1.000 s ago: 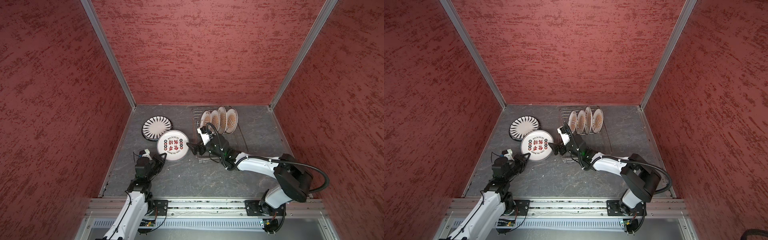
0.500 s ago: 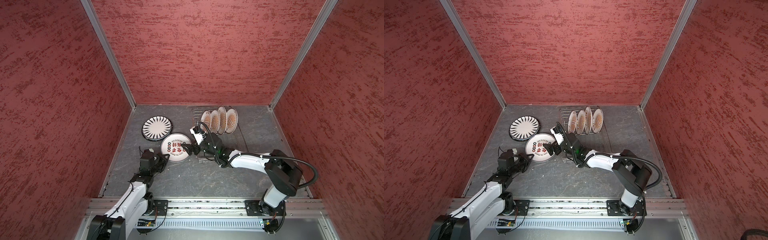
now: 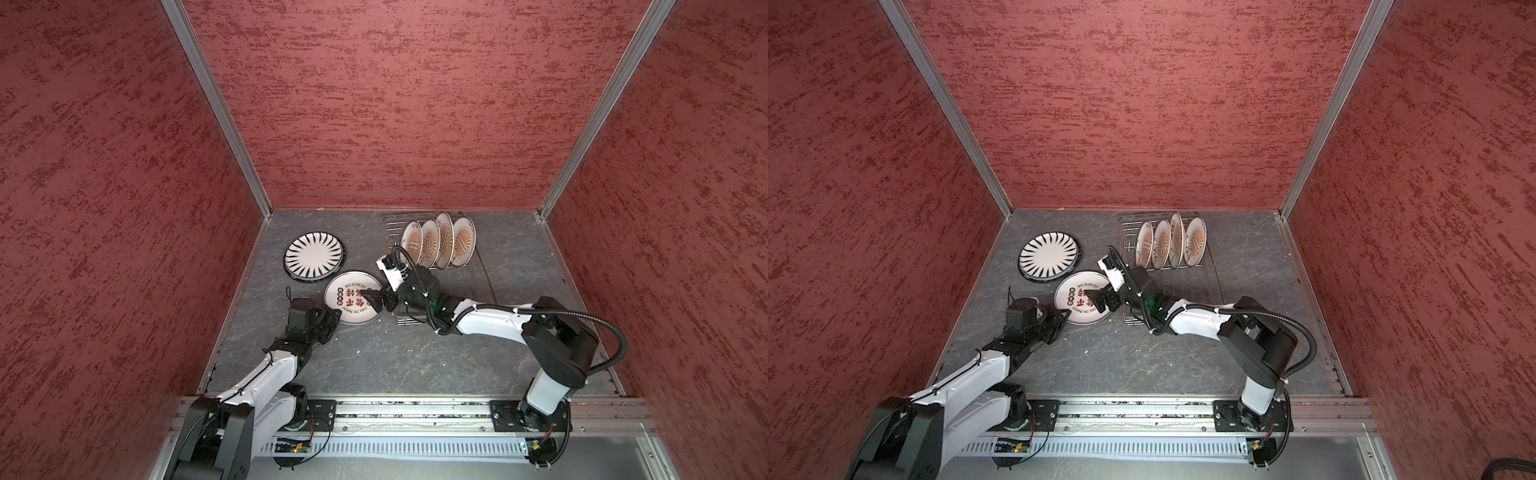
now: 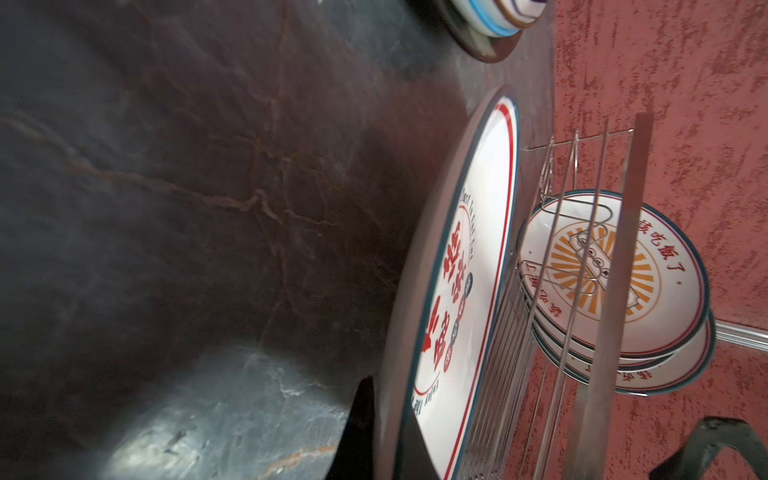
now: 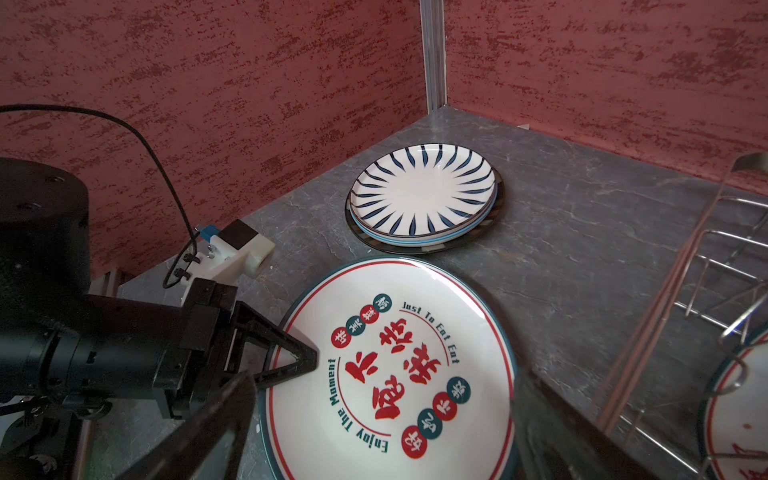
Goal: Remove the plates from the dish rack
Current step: 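Lower the red-lettered plate flat onto the table with the left gripper and release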
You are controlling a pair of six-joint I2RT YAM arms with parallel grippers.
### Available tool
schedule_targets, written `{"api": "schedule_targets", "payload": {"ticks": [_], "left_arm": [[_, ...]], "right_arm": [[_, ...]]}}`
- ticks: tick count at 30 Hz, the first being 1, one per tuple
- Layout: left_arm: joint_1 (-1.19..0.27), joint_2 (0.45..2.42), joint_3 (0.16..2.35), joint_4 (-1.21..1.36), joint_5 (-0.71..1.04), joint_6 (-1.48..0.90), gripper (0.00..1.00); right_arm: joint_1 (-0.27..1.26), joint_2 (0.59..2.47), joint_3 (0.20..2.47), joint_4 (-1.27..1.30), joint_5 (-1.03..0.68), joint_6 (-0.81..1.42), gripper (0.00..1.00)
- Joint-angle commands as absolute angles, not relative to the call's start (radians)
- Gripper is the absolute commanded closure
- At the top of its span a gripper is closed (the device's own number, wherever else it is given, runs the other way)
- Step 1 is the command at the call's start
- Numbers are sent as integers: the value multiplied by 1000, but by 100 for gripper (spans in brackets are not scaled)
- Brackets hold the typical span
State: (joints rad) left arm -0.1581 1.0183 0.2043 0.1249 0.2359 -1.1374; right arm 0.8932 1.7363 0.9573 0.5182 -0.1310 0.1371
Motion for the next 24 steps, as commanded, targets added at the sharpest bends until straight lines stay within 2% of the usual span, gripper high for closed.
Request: {"api": "schedule_targets", "payload": {"ticks": [1, 13, 16, 18, 24], "left_arm": [[-157, 1036, 239, 215, 233, -1149, 100], [-145, 1124, 238, 233, 237, -1177, 97], [-145, 1119, 230, 231, 224, -1186, 87], [-145, 1111, 224, 230, 216, -1189, 74], [-144, 1094, 216, 218, 194, -1189, 61]], "right_arm": [[899, 1746, 984, 515, -128, 112, 3], [899, 1756, 986, 508, -113, 110, 4], [899, 1759, 987, 508, -110, 111, 4], [899, 1763, 990, 509, -110, 112, 4], [899, 1770, 995, 505, -100, 112, 3]]}}
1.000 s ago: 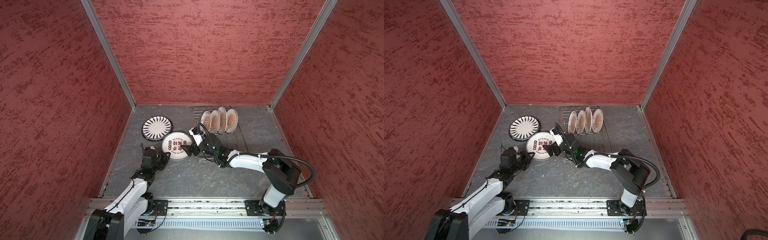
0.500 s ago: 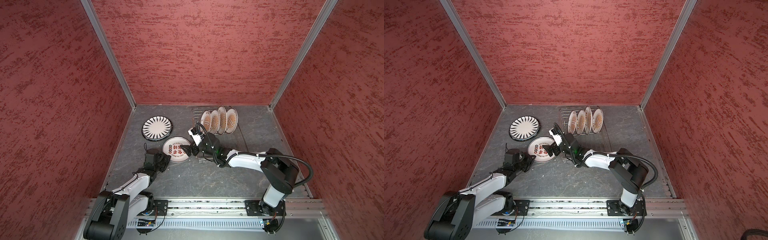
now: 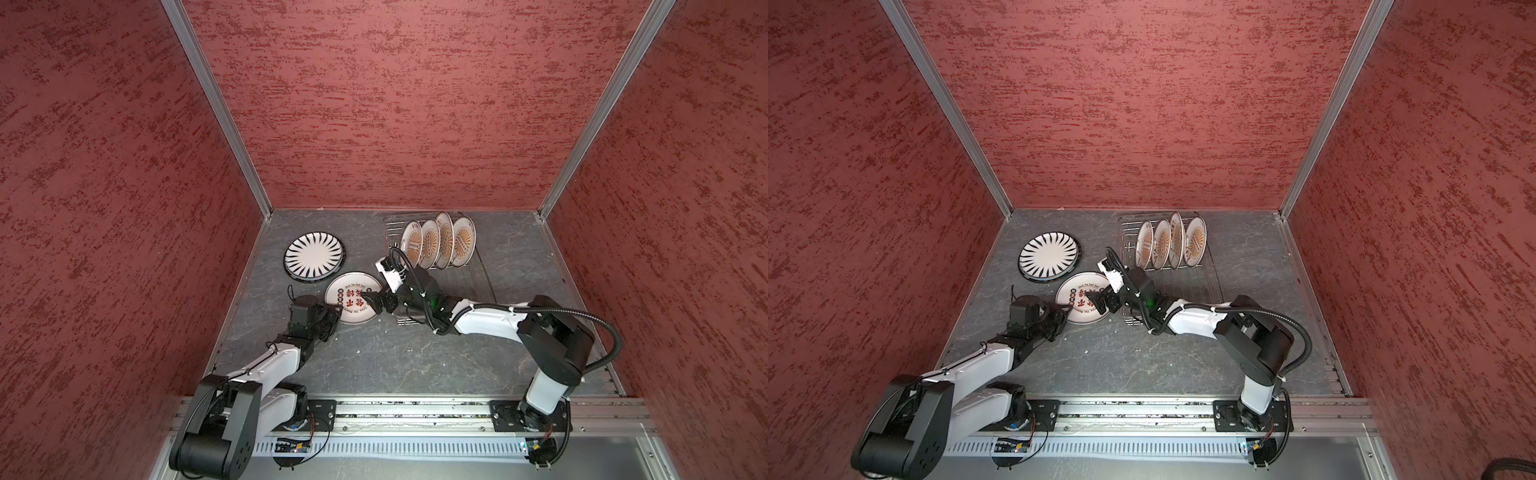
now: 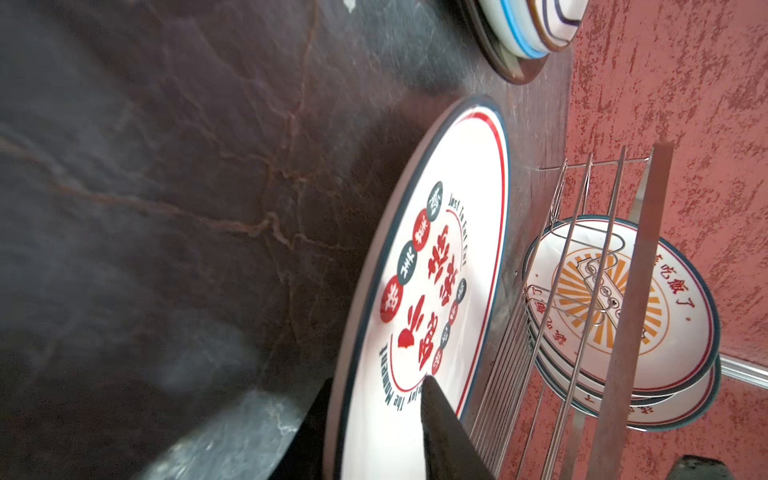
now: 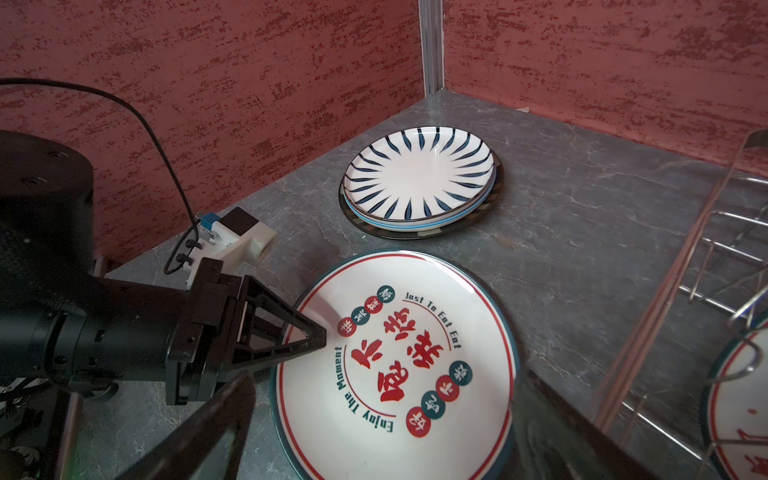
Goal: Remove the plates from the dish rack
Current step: 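Lower the red-lettered plate flat onto the table with the left gripper and release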
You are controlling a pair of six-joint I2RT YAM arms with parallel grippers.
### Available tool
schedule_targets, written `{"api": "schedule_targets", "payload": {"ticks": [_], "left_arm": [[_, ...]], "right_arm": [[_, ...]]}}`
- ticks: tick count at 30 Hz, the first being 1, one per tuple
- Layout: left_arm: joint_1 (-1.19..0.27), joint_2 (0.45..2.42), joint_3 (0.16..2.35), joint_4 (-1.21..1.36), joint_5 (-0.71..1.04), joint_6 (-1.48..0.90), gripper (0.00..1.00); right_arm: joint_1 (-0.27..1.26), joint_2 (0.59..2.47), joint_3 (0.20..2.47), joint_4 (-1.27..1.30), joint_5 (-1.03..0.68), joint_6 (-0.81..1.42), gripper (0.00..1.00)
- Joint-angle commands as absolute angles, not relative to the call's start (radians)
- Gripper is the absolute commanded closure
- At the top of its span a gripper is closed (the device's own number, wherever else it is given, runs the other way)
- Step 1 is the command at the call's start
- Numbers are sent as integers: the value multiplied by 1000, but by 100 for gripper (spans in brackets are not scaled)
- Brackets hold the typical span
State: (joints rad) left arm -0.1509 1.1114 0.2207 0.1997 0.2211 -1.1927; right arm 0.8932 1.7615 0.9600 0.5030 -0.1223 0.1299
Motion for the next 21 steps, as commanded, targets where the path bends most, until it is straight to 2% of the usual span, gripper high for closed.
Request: {"api": "schedule_targets", "payload": {"ticks": [1, 2, 3, 6, 10, 14, 18, 21], "left_arm": [[-145, 1092, 215, 214, 189, -1189, 55], [-146, 1089, 216, 203, 178, -1194, 43], [-145, 1086, 215, 195, 165, -1196, 35], [-147, 1074, 213, 176, 127, -1193, 21], [-147, 1048, 208, 153, 93, -1196, 13], [-146, 983, 203, 93, 14, -1182, 0], [-151, 870, 213, 20, -60, -1113, 1], [-206, 750, 228, -58, -161, -1049, 0]], "right_arm": [[899, 1770, 994, 505, -99, 112, 4], [899, 1770, 994, 505, -99, 112, 4], [899, 1771, 994, 504, -98, 112, 4], [899, 1774, 994, 506, -100, 111, 3], [899, 1775, 1002, 504, -101, 112, 3], [899, 1768, 997, 520, -111, 120, 4], [899, 1746, 986, 555, -120, 130, 3], [899, 1709, 963, 587, -100, 148, 2]]}}
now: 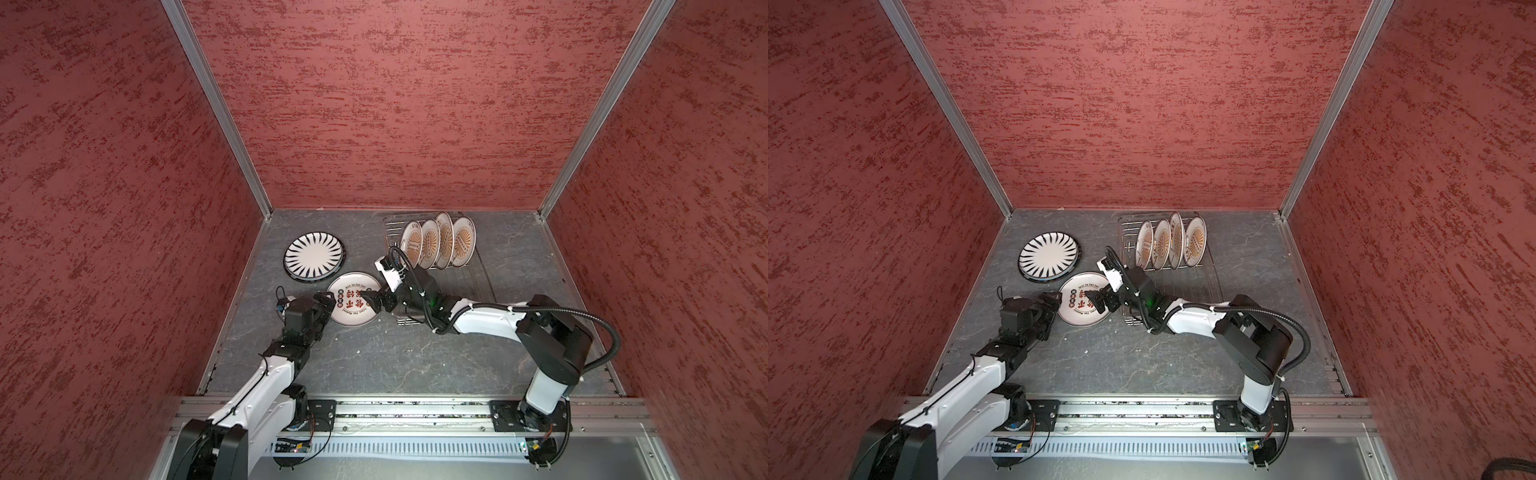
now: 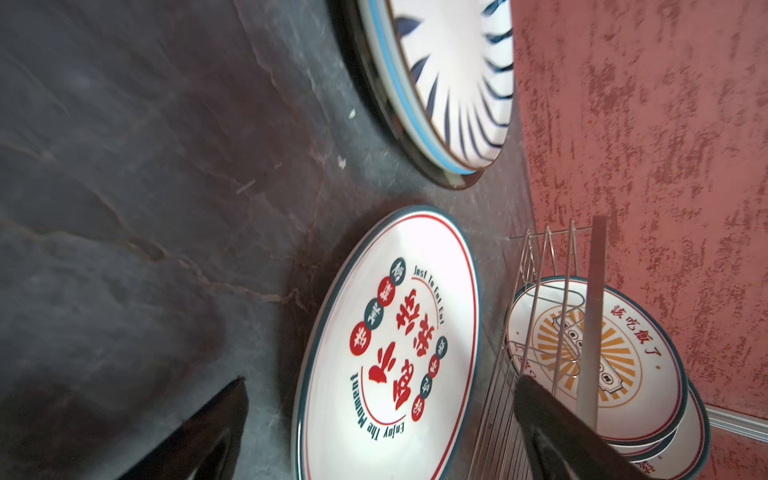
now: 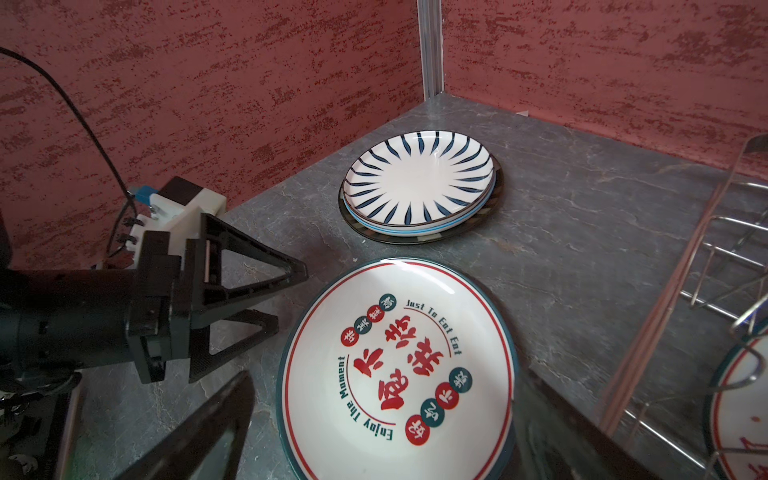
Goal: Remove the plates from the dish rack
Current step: 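Lower the red-lettered plate flat onto the table with the left gripper and release, then move the right gripper back to the rack while the left gripper withdraws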
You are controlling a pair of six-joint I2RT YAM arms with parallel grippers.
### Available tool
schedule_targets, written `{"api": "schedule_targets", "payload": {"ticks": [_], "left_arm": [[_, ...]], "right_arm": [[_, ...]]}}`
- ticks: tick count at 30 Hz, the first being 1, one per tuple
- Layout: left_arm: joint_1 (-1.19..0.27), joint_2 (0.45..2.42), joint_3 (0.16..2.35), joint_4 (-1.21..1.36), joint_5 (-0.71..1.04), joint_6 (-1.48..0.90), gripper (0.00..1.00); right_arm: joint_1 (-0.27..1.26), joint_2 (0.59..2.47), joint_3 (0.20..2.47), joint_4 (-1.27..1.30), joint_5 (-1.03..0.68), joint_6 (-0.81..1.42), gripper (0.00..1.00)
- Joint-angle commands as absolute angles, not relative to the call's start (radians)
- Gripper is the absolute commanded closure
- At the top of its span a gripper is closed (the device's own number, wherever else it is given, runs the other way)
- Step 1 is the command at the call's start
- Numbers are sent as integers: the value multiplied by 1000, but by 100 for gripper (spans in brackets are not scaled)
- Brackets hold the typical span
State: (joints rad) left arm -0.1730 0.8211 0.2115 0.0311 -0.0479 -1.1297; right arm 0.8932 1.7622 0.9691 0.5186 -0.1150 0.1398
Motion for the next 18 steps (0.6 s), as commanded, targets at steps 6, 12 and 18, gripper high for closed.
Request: {"api": "schedule_targets", "payload": {"ticks": [6, 12, 18], "left_arm": [[-307, 520, 179, -2, -268, -899, 1], [-322, 500, 59, 416, 34, -705, 1], [-351, 576, 76, 538, 169, -641, 1]], "right_arm": [[898, 1607, 869, 691, -3, 188, 1], [890, 1507, 821, 660, 24, 169, 1], [844, 1416, 822, 544, 181, 158, 1]]}}
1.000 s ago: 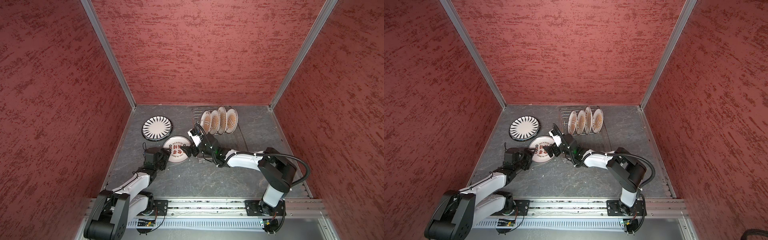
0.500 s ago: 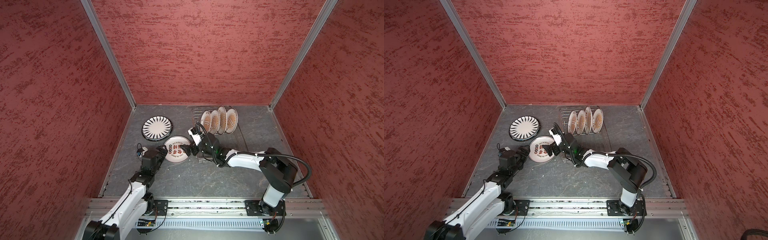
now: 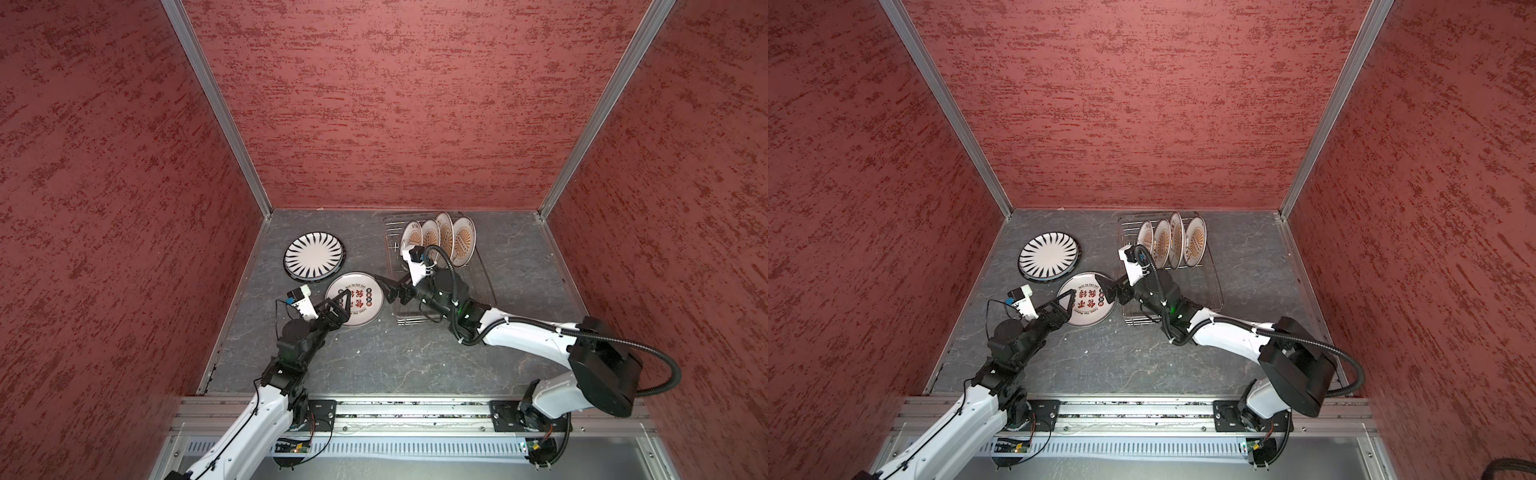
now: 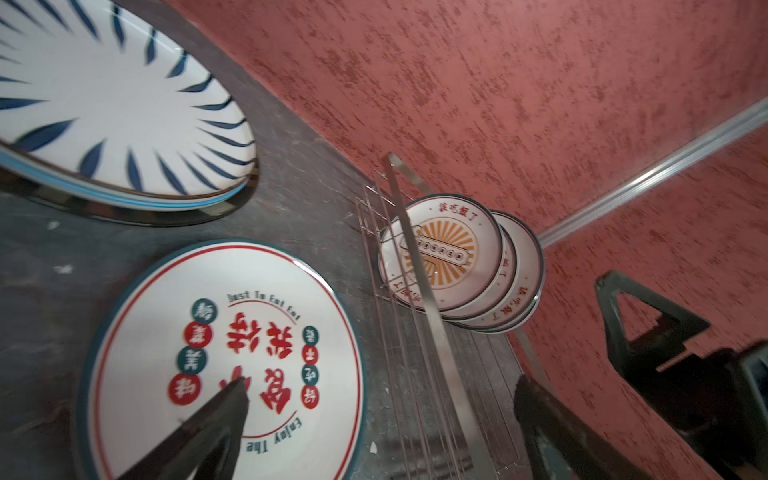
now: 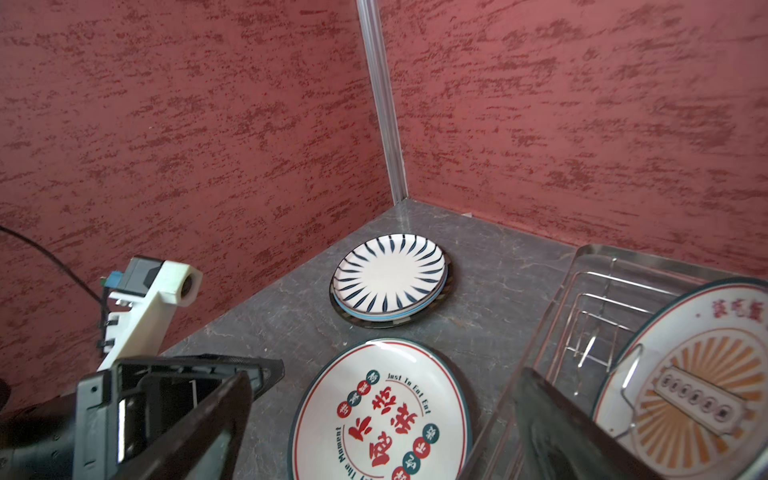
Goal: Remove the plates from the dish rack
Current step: 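Move the right gripper back to the rack while the left gripper withdraws, then grasp the top rim of the nearest sunburst plate with the right gripper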
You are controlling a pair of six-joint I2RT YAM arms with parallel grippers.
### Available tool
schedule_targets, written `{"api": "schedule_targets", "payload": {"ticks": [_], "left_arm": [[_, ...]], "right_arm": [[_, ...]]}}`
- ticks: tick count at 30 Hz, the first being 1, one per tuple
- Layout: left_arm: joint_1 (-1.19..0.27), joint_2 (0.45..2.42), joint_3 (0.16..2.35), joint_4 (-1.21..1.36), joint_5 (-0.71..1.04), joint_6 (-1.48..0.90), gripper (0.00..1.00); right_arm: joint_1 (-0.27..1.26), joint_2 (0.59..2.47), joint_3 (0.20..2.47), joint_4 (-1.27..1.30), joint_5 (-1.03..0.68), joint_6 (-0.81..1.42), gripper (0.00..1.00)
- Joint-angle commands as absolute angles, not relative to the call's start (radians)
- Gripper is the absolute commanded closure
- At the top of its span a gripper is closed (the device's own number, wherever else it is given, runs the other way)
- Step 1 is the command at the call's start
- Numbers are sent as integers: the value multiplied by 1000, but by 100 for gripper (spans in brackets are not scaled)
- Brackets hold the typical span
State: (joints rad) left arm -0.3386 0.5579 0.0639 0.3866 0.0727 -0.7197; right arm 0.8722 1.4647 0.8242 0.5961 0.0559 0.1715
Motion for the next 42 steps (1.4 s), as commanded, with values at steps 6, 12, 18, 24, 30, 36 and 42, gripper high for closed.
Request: {"api": "schedule_targets", "payload": {"ticks": [6, 12, 18, 24, 30, 36, 42], "left_arm": [[-382, 678, 25, 752, 275, -610, 1], [-446, 774, 57, 823, 367, -585, 1], [-468, 813, 62, 844, 341, -552, 1], [-482, 798, 52, 820, 252, -555, 1], [-488, 763, 64, 766, 256, -529, 1], [-508, 760, 70, 757, 261, -517, 1], [-523, 770, 77, 748, 246, -511, 1]], "right_arm": [[756, 1361, 880, 351, 291, 199, 1], [621, 1335, 943, 189, 270, 232, 2], [553, 1364, 1020, 72, 311, 221, 16], [532, 1448, 1132, -63, 394, 213, 45], [517, 1567, 1239, -164, 420, 200, 55], [514, 1631, 1289, -199, 490, 206, 59], [514, 1697, 1330, -215, 550, 198, 68]]}}
